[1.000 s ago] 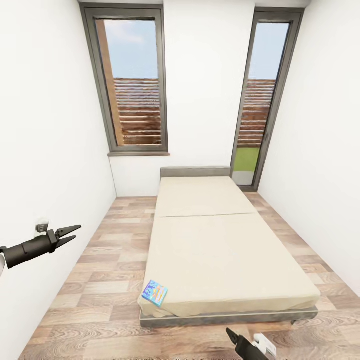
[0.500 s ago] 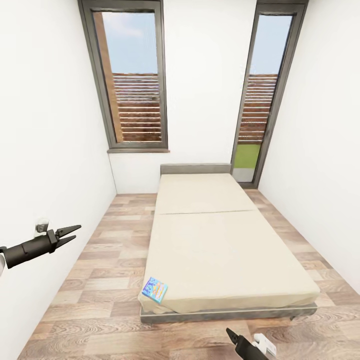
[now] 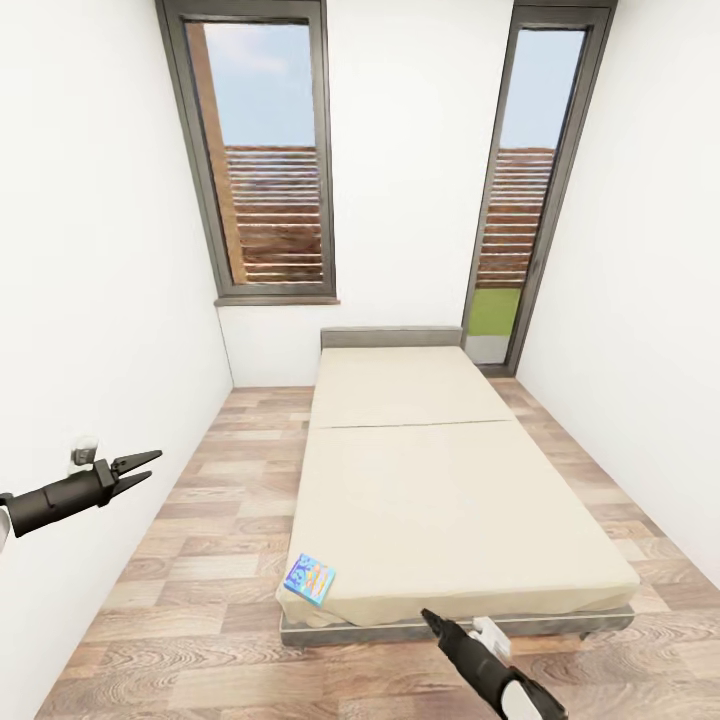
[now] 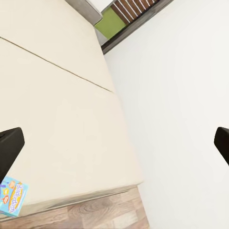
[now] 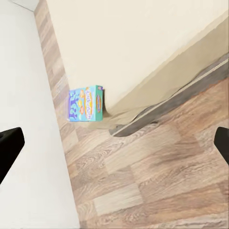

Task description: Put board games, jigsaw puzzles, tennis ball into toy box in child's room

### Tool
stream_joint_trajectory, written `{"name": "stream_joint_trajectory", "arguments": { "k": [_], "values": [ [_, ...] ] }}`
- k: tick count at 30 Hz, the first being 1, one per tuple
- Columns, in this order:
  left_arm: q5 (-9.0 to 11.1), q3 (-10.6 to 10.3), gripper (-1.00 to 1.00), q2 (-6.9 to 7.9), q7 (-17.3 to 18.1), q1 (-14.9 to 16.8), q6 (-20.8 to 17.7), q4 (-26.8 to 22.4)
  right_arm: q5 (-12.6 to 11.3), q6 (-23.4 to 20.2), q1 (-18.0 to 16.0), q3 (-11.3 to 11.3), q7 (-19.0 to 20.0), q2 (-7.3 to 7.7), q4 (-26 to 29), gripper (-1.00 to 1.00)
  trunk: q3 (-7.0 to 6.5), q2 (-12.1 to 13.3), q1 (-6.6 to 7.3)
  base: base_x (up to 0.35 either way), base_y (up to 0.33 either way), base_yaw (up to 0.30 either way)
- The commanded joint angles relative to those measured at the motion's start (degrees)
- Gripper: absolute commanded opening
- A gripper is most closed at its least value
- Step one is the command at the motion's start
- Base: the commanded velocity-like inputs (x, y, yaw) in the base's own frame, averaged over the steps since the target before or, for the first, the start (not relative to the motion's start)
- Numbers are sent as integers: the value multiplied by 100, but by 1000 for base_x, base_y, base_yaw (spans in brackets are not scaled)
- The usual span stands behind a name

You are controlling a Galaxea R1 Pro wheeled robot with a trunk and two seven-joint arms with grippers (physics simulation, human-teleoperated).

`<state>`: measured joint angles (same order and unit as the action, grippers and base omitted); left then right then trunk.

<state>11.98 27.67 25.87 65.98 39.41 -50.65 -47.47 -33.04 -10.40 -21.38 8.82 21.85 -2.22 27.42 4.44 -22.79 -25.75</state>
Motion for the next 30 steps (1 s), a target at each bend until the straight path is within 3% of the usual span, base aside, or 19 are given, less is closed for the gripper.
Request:
{"name": "stream_joint_trajectory", "arguments": {
  "k": [1,8,17,30],
  "values": [
    [15,4,100,3,9,5,-35,1,-44,13,-54,43,22,-56,8,100,13,-13,-4,0,0,0],
    [15,-2,100,-11,-14,5,-36,1,-180,420,-124,107,95,-102,-38,100,13,-13,-4,0,0,0],
    [15,-7,100,-15,-31,5,-33,2,-239,407,-129,94,160,-221,-47,100,13,-13,-4,0,1,0],
    [16,-16,100,-29,-41,5,-33,2,-329,352,-96,102,744,-243,-144,100,13,-13,-4,0,81,0]
  ]
}}
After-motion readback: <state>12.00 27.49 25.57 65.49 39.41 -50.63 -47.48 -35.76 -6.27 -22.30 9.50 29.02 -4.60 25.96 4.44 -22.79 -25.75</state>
